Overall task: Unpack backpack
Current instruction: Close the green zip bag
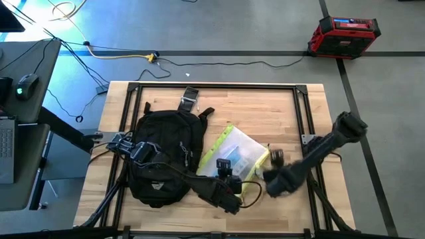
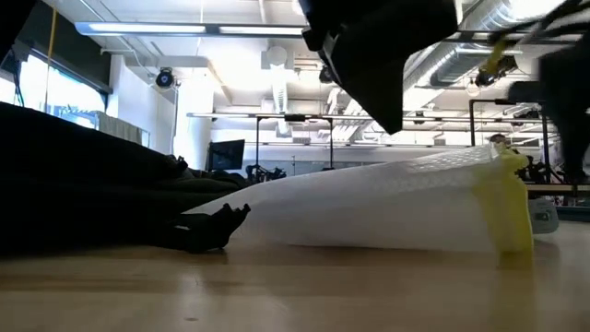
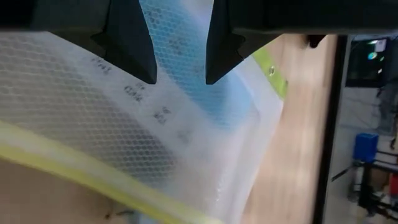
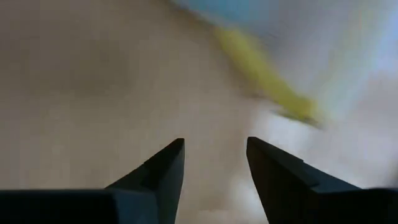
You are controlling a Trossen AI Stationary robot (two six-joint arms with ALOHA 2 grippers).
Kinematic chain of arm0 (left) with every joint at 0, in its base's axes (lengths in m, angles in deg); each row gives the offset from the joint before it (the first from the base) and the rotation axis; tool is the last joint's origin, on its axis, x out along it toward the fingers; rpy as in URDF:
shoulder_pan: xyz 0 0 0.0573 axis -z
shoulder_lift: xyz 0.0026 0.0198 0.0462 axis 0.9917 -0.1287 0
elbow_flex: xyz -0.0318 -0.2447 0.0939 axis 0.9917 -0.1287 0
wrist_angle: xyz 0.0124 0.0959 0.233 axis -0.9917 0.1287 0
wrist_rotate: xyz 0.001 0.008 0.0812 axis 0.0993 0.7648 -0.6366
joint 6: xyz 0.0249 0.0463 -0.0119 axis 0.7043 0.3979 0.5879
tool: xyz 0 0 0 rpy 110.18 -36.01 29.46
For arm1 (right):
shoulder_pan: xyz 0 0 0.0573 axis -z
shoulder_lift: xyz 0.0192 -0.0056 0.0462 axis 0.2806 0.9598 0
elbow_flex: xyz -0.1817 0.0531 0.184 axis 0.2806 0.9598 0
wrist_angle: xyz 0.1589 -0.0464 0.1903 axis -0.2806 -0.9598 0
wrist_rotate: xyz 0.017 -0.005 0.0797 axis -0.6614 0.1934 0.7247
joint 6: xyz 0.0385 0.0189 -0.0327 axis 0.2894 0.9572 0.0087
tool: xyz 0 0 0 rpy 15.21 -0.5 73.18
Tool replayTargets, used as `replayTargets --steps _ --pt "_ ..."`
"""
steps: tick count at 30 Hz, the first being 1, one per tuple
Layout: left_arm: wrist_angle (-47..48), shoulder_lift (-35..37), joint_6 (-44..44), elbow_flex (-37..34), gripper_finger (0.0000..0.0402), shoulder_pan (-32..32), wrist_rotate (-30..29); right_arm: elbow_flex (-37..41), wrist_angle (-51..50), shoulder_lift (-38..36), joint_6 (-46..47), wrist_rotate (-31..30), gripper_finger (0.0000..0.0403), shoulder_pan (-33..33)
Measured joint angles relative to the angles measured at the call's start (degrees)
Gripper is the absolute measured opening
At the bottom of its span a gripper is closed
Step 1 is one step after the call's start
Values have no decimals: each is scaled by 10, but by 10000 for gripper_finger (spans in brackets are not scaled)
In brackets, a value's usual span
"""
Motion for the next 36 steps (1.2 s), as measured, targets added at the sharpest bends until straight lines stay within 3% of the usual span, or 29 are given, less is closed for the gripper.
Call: replayTargets --steps 3,7,16,20,30,33,36 --pt "13 0 -13 0 119 0 -7 -1 131 0 -16 54 149 -42" --pt "16 0 -19 0 119 0 -7 25 248 0 -9 50 135 -45" --pt "17 0 -20 0 119 0 -7 81 250 0 96 -181 102 96" --pt "20 0 -26 0 119 0 -7 79 236 0 100 -260 77 115" --pt "27 0 -35 0 119 0 -1 44 241 0 39 -127 48 24" --pt "27 0 -35 0 119 0 0 53 322 0 10 -72 45 -5" --pt "27 0 -35 0 119 -1 0 76 408 8 3 -68 40 -3"
